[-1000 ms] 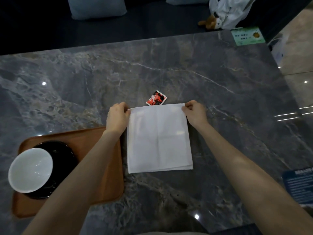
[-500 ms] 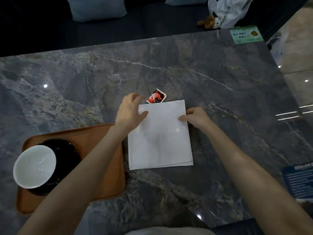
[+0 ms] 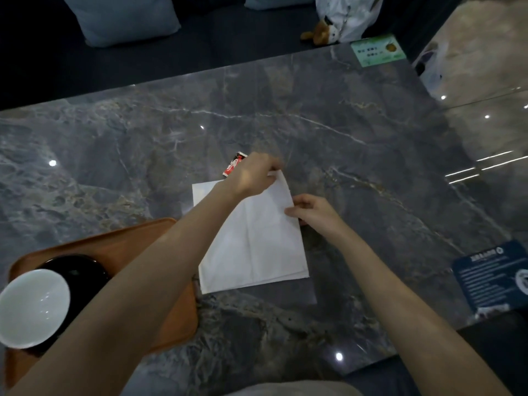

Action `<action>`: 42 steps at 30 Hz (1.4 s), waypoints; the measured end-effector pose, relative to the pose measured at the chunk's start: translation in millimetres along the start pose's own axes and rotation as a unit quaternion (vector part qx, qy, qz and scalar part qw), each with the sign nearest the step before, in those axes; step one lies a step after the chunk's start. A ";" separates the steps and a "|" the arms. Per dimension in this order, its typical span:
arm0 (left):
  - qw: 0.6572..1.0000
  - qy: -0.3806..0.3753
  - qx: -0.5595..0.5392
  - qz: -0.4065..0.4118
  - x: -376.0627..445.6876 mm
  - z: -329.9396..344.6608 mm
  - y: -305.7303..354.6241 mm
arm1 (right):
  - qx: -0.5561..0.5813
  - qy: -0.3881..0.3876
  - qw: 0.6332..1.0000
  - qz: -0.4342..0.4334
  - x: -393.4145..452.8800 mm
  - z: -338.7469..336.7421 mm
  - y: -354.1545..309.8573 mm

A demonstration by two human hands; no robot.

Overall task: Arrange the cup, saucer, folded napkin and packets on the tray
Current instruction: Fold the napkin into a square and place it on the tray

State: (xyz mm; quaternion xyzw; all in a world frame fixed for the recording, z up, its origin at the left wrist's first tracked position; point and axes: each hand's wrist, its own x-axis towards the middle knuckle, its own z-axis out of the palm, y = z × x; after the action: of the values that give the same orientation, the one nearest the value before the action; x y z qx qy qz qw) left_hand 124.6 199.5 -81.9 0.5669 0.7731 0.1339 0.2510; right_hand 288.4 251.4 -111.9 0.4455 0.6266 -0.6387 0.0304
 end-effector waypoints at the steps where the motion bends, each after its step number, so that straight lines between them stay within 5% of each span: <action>1: 1.000 0.008 -0.007 0.002 -1.5 -1.7 -0.9 | -0.006 -0.003 1.000 0.004 -3.1 -0.3 3.7; 13: 0.987 0.133 -0.083 -0.023 -47.4 -36.2 -14.4 | -0.129 -0.017 0.991 -0.014 -39.9 -5.8 14.3; 22: 0.939 0.271 -0.198 -0.083 -129.4 -78.1 -3.3 | -0.028 0.087 0.972 -0.215 -77.7 -26.3 -44.8; 32: 0.892 0.245 -0.374 -0.062 -201.2 -81.3 10.1 | -0.028 0.043 0.959 -0.279 -115.5 -40.9 -81.1; 42: 0.936 0.178 -0.226 -0.202 -160.2 -12.2 -50.6 | -0.158 0.046 0.964 -0.209 -35.8 -18.1 -41.2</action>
State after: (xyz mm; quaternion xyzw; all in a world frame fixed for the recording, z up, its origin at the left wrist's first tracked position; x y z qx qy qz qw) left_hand 114.1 33.0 -58.7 0.2935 0.8527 0.3507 0.2526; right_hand 295.0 256.6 -55.1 0.3234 0.7992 -0.5028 -0.0630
